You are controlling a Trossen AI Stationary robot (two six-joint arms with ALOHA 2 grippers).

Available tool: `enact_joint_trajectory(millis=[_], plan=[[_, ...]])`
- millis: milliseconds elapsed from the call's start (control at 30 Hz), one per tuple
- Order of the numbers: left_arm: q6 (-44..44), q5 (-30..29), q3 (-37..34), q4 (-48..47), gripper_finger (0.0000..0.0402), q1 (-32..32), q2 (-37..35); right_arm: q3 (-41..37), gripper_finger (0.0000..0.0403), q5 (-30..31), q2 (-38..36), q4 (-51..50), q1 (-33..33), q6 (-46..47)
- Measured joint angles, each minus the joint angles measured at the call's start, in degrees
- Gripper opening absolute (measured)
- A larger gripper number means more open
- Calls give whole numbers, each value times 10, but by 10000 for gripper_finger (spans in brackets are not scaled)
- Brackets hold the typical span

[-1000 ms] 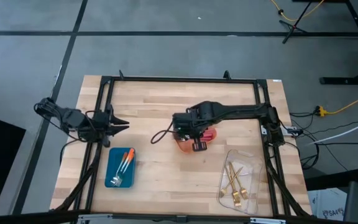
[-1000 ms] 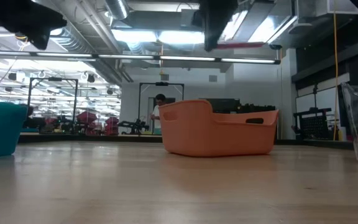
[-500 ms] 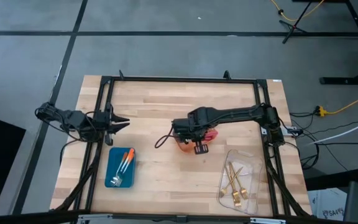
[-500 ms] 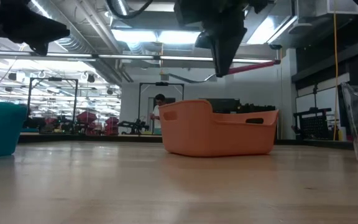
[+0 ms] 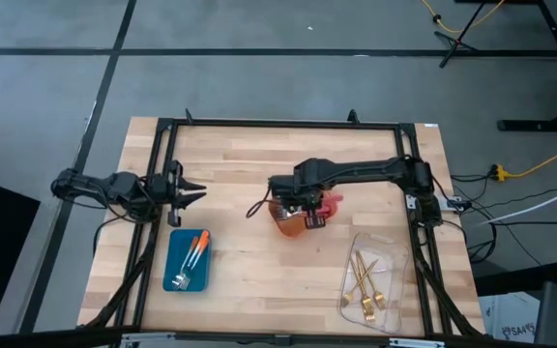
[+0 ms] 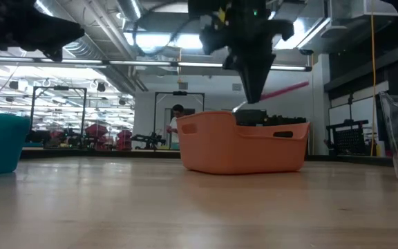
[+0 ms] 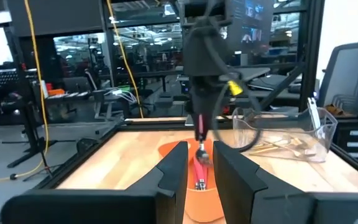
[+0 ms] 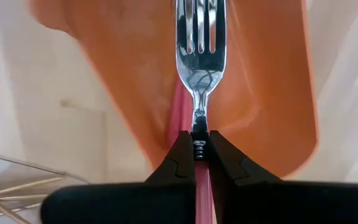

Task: Sort silverware by color (type)
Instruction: Put the pink fork into the orange bin

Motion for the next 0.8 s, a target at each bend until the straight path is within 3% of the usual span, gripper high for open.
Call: enact_joint_trajectory(millis=[800], plan=[[8, 17, 0, -31, 70, 45, 0, -144, 5, -63, 0, 217, -18, -11]])
